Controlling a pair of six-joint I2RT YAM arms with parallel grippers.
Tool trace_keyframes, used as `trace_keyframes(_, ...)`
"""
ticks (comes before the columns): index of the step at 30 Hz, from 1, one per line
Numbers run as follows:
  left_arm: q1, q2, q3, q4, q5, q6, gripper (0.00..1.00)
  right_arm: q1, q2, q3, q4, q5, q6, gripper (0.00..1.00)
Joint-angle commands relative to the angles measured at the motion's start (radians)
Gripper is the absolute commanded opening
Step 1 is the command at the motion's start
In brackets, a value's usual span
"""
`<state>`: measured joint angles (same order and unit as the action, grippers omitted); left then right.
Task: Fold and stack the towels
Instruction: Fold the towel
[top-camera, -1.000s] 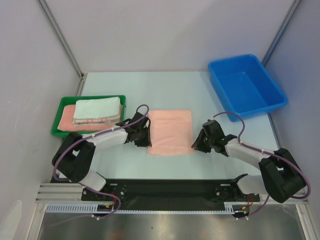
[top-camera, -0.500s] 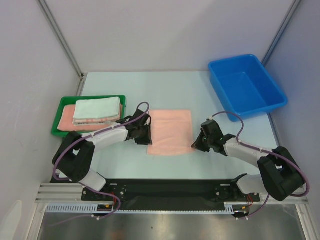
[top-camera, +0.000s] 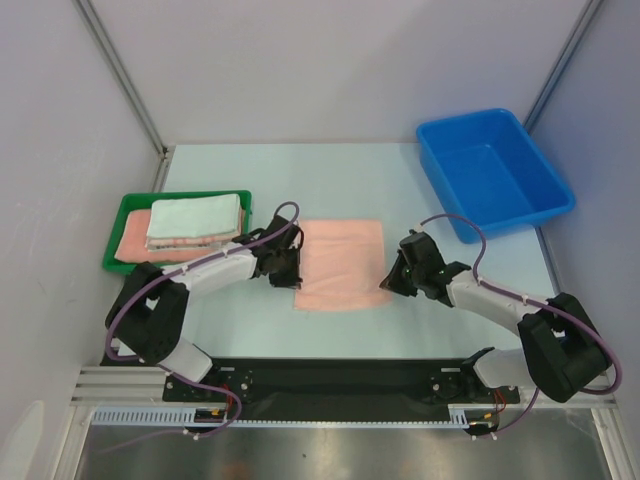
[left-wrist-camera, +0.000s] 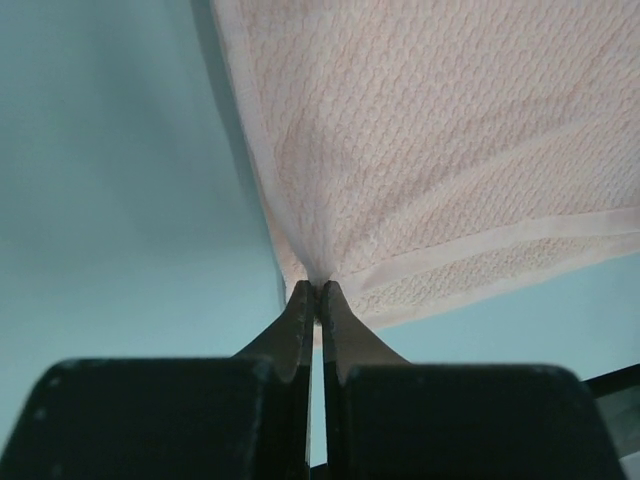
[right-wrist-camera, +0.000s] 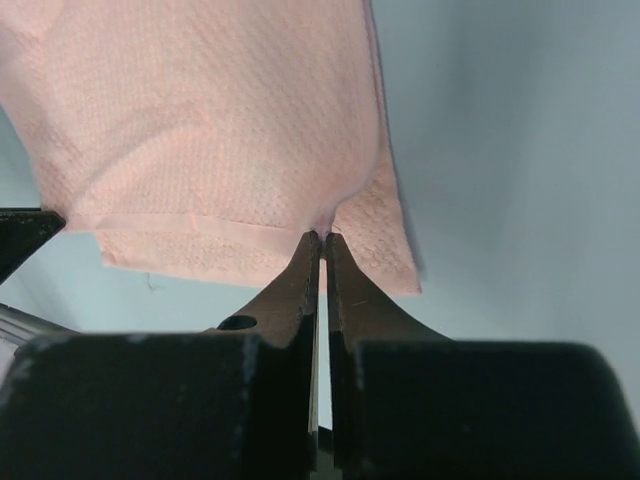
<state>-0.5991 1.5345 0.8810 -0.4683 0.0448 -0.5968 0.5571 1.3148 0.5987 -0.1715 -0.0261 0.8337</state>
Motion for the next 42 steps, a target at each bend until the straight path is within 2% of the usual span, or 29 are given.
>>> trace_keyframes(1,0.005,-0.036,0.084,-0.064,-0.026,0.026,0.0,0.006,-0.028,0.09,-0.058,0.026,-0.054,0.0)
trace_keyframes(5,-0.008,-0.112,0.102,-0.115,0.027,0.022,0.0,0.006,-0.071,0.131,-0.134,0.022,-0.097,0.0)
trace_keyframes(9,-0.024,-0.162,0.006,-0.086,0.069,-0.001,0.0,0.006,-0.124,0.073,-0.168,0.025,-0.11,0.0)
trace_keyframes(13,-0.028,-0.155,-0.1,-0.009,0.082,-0.024,0.0,0.007,-0.166,-0.036,-0.106,0.023,-0.096,0.0)
trace_keyframes(18,-0.044,-0.122,-0.177,0.072,0.101,-0.034,0.0,0.006,-0.128,-0.105,-0.051,0.014,-0.107,0.0)
trace_keyframes(26,-0.045,-0.117,-0.148,0.043,0.072,-0.011,0.0,0.006,-0.124,-0.099,-0.014,0.005,-0.128,0.0)
trace_keyframes(33,-0.054,-0.175,-0.114,-0.024,0.064,-0.02,0.0,0.006,-0.146,-0.053,-0.086,0.026,-0.137,0.0)
trace_keyframes(37,-0.085,-0.22,-0.149,0.026,0.102,-0.047,0.01,0.006,-0.173,-0.077,-0.102,0.071,-0.14,0.0)
trace_keyframes(42,-0.09,-0.14,-0.215,0.074,0.093,-0.055,0.01,0.006,-0.149,-0.122,-0.072,0.078,-0.148,0.0)
